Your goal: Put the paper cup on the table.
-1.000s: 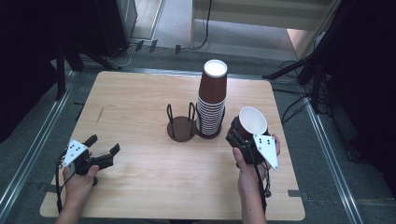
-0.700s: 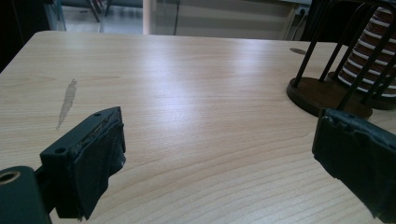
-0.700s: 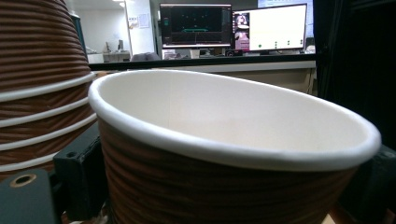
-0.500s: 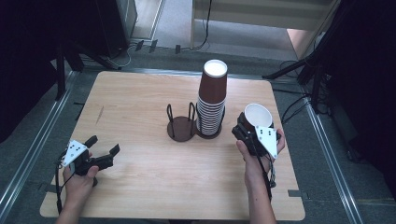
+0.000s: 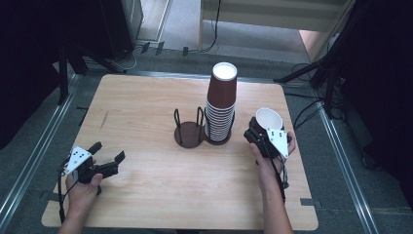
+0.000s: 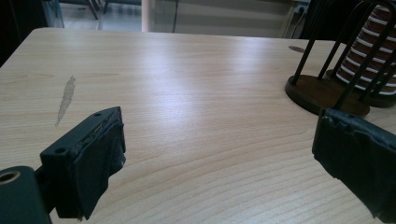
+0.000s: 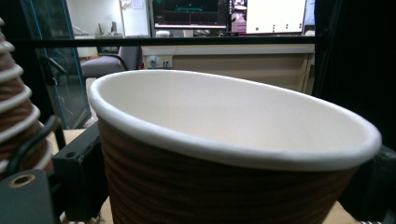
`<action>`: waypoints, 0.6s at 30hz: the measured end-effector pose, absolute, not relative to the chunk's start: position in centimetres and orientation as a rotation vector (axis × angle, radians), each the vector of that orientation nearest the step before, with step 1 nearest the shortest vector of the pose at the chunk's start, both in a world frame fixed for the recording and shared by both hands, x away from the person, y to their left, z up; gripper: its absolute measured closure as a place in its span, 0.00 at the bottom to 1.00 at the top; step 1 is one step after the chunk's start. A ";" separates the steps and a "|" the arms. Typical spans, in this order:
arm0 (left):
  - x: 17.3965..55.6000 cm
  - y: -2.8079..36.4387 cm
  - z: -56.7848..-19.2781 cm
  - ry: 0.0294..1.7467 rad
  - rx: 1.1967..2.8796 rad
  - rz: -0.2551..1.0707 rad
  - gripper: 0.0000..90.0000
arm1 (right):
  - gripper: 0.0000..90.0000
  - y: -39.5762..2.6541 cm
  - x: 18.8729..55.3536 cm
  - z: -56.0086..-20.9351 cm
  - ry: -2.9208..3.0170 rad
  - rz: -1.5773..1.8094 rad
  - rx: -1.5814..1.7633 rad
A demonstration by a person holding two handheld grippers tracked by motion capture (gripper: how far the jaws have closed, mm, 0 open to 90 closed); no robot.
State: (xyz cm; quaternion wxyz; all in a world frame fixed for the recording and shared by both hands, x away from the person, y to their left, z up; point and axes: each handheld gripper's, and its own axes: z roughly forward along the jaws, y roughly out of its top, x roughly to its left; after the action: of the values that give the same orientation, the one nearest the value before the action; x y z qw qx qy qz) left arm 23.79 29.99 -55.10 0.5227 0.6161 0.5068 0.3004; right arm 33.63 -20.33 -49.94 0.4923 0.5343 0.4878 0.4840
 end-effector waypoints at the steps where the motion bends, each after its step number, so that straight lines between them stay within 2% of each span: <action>1: 23.8 30.0 -55.1 1.213 1.475 0.719 0.04 | 0.10 -20.5 33.8 -50.1 1.191 1.169 1.295; 18: 23.9 30.0 -55.1 1.227 1.471 0.711 0.07 | 0.09 -22.5 37.0 -53.5 1.291 1.043 1.319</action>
State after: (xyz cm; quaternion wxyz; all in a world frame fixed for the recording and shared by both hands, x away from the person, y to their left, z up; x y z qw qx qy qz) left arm 23.91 30.04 -55.11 0.5223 0.6139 0.5121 0.2968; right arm 36.95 -22.51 -53.49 0.4888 0.5427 0.5313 0.4293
